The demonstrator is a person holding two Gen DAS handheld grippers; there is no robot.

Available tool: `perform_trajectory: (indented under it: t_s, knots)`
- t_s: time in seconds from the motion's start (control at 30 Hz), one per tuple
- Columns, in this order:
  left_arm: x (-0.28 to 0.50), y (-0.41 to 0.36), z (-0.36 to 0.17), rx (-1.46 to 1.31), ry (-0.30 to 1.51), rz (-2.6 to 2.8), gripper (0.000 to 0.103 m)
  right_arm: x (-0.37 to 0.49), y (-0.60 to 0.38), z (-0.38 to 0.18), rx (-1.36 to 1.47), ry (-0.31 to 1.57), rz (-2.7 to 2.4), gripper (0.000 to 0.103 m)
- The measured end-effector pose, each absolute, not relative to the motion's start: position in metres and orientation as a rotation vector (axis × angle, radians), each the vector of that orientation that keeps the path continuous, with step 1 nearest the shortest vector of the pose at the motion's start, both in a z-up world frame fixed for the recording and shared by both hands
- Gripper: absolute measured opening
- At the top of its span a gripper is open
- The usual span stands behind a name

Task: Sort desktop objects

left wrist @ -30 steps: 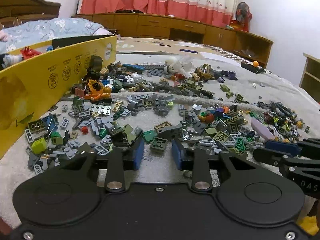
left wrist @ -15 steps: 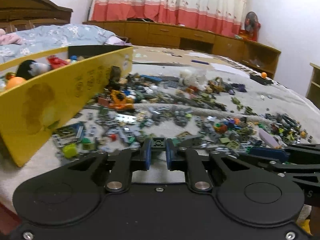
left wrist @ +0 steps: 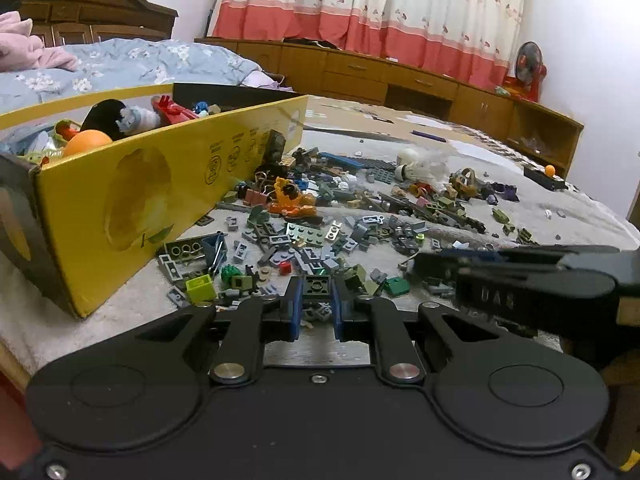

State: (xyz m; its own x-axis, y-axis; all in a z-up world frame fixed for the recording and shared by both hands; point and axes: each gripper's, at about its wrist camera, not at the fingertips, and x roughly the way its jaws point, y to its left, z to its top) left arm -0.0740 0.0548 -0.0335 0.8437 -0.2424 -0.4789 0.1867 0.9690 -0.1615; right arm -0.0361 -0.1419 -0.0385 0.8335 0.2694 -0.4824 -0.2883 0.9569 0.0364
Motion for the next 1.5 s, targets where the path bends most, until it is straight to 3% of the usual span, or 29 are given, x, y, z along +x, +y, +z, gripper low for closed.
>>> perform_trajectory:
  t_s: [0.4, 0.67, 0.77, 0.9, 0.97, 1.27, 1.37, 1.5]
  knots:
    - [-0.072, 0.060, -0.037, -0.134, 0.522, -0.214, 0.014, -0.062, -0.138, -0.037, 0.093, 0.521, 0.291, 0.033]
    - [-0.071, 0.064, -0.038, -0.145, 0.523, -0.207, 0.014, -0.034, -0.127, -0.043, -0.013, 0.543, 0.204, 0.036]
    - [-0.073, 0.064, -0.036, -0.144, 0.514, -0.208, 0.014, -0.029, -0.130, -0.043, 0.000, 0.542, 0.208, 0.041]
    - [-0.071, 0.065, -0.035, -0.149, 0.512, -0.205, 0.014, -0.033, -0.126, -0.040, -0.019, 0.517, 0.226, 0.062]
    - [-0.071, 0.066, -0.035, -0.152, 0.515, -0.204, 0.014, -0.033, -0.124, -0.038, -0.045, 0.504, 0.234, 0.064]
    - [-0.072, 0.065, -0.035, -0.143, 0.515, -0.198, 0.014, -0.019, -0.119, -0.042, -0.167, 0.522, 0.256, 0.064]
    - [-0.071, 0.065, -0.034, -0.137, 0.513, -0.199, 0.014, -0.018, -0.120, -0.041, -0.162, 0.522, 0.251, 0.039]
    - [-0.071, 0.064, -0.031, -0.131, 0.507, -0.200, 0.014, -0.024, -0.124, -0.035, -0.146, 0.500, 0.261, 0.038]
